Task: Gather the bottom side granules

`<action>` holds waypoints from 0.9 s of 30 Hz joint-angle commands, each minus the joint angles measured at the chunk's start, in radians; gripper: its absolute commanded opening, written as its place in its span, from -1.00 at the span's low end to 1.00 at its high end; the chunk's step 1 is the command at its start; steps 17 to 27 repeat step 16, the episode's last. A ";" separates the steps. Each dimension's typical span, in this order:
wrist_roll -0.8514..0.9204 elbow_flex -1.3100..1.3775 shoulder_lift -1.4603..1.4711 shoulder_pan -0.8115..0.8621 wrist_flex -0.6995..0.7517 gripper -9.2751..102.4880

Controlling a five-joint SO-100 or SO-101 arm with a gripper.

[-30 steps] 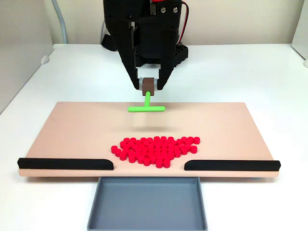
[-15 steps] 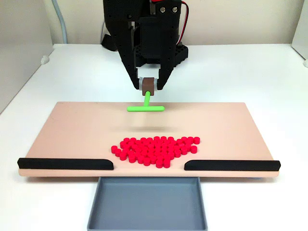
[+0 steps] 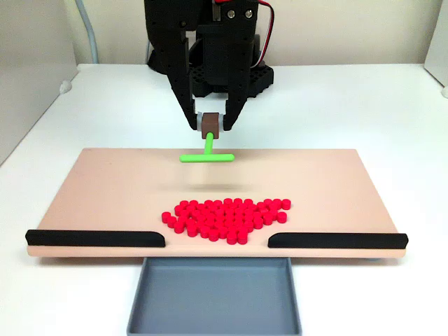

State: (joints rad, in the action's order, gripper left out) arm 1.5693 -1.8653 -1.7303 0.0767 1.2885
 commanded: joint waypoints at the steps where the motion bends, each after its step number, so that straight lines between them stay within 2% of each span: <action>1: -0.009 0.031 -0.049 -0.008 0.003 -0.84; 27: -0.021 0.031 -0.049 -0.015 0.003 -0.84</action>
